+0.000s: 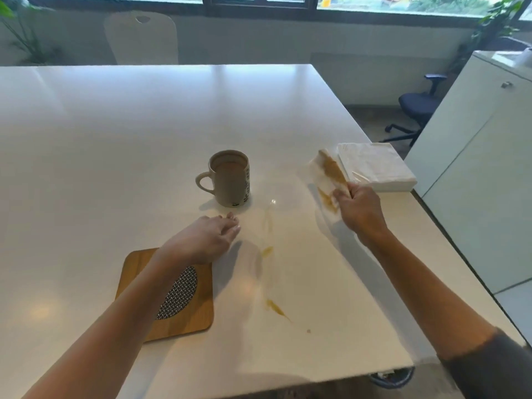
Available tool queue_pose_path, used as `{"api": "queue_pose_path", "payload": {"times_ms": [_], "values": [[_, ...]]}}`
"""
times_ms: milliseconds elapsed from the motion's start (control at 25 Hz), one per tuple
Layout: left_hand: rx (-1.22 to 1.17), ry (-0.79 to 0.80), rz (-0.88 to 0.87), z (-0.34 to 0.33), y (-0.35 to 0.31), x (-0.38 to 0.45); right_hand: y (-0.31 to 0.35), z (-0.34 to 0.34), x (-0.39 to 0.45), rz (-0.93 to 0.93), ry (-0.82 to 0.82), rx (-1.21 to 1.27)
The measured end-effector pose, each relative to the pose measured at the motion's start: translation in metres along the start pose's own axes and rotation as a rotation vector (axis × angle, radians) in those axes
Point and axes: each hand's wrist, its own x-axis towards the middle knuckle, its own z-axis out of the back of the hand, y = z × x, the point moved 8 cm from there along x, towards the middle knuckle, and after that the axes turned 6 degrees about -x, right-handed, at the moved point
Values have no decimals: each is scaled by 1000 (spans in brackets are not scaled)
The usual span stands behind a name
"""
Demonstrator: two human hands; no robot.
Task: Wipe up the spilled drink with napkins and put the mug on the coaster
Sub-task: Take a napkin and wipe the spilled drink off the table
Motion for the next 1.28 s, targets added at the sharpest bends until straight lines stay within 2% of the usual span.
{"api": "queue_pose_path", "payload": {"times_ms": [160, 360, 760, 1000, 1280], "values": [[-21, 3, -13, 0, 1, 0, 13, -15, 63, 58, -112, -154], [-53, -9, -13, -2, 2, 1, 26, -49, 86, 104, -123, -312], [-50, 5, 5, 1, -2, -1, 62, -100, 99, 224, 17, -352], [-74, 4, 17, 4, -4, -4, 57, -104, 84, 338, 105, -309], [-51, 12, 20, 3, -2, -5, 49, -99, 41, 378, 145, -209]]}}
